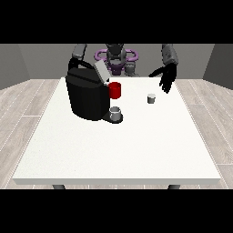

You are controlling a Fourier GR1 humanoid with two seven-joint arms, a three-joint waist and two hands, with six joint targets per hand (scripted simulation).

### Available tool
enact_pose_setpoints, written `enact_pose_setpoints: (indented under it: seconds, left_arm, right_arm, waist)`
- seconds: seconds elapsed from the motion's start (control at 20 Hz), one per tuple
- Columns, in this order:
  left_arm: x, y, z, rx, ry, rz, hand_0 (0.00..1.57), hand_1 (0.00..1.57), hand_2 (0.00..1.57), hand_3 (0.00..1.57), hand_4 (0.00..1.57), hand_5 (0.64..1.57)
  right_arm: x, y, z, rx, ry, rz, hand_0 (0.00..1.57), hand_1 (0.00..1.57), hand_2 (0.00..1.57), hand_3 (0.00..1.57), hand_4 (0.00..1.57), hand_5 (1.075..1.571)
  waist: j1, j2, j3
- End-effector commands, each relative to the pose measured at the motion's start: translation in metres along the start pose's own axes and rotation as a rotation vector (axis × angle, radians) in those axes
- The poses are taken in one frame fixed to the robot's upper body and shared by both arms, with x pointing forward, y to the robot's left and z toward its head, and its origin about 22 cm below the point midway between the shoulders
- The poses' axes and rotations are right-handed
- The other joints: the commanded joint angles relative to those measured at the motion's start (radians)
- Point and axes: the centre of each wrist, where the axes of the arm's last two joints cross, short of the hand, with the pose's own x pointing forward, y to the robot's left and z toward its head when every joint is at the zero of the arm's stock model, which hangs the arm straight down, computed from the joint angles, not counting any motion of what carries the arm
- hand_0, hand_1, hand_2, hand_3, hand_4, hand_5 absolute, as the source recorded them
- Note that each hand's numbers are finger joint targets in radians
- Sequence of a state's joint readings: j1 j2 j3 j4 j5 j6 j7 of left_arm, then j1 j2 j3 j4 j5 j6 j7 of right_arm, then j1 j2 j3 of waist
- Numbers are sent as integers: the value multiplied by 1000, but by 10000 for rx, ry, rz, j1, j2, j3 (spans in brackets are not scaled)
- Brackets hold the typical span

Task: Insert the coffee pod into the coffee machine and close the lid

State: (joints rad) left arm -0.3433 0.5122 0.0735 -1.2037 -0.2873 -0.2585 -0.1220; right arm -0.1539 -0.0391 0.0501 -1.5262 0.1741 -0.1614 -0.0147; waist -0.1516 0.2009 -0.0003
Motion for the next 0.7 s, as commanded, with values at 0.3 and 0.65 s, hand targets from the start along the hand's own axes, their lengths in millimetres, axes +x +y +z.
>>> enact_pose_setpoints:
  seconds: [0.3, 0.65]
  left_arm:
    - [-13, -5, -28, -267, 764, -1438, 0, 0, 0, 0, 0, 1571]
    - [-18, -33, -41, 94, 553, -2056, 946, 946, 967, 665, 0, 1571]
  right_arm:
    - [6, 12, -17, 425, -37, -347, 0, 0, 0, 0, 0, 1571]
    - [-7, 1, -16, 552, 728, 33, 0, 0, 0, 0, 0, 1571]
  waist:
    - [-160, 728, 1]
    - [-120, 414, 1]
